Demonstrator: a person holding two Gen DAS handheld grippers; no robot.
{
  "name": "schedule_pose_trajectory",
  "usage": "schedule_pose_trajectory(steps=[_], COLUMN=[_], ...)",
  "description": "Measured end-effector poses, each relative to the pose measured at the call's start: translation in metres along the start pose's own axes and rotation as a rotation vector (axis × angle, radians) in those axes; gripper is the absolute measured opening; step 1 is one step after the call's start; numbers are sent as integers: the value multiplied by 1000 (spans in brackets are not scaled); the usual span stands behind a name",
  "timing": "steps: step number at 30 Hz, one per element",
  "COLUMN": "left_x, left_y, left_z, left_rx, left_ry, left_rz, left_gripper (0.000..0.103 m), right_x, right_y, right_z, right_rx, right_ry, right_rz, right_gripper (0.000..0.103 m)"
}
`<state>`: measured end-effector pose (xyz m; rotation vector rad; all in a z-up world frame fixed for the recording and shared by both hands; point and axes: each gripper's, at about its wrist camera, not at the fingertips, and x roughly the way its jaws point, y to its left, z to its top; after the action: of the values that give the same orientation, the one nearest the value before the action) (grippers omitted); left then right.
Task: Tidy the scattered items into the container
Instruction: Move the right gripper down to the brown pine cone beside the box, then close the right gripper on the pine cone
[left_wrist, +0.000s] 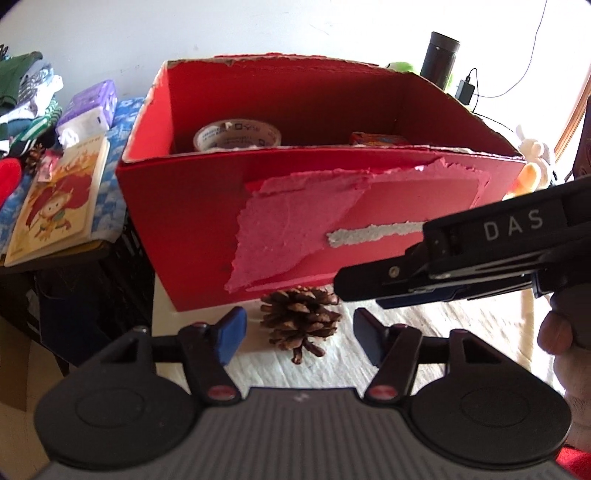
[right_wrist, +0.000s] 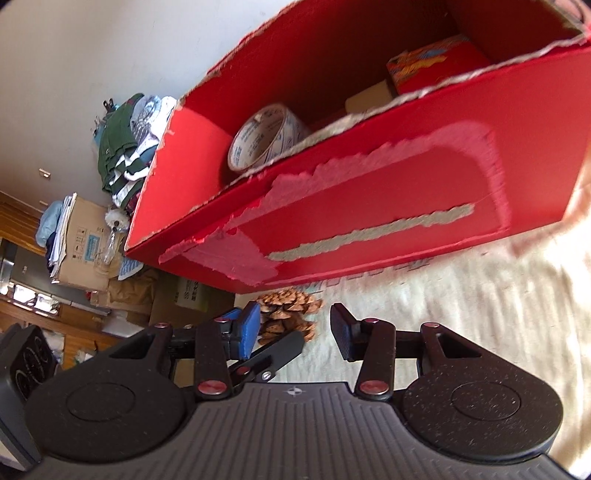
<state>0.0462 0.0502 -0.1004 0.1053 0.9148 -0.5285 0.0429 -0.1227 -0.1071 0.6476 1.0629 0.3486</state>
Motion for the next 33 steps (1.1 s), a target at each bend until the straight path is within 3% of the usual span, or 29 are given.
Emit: schedule_pose_trajectory(steps=[7, 15, 24, 33], left_x=[8, 8, 6, 5], left_y=[2, -3, -15, -46], left_z=[0, -1, -3, 3], left_rx=[-1, 13, 47, 153], left_ry=[26, 26, 29, 23], left_rz=[-33, -38, -74, -158], left_gripper=[49, 46, 45, 45], right_x=[9, 8, -10, -46], right_y=[0, -9, -17, -32], right_z=[1, 1, -8, -19], right_rx=[-2, 17, 18, 83], right_ry=[31, 39, 2, -85], right_rz=[18, 18, -2, -40], right_gripper=[46, 44, 42, 42])
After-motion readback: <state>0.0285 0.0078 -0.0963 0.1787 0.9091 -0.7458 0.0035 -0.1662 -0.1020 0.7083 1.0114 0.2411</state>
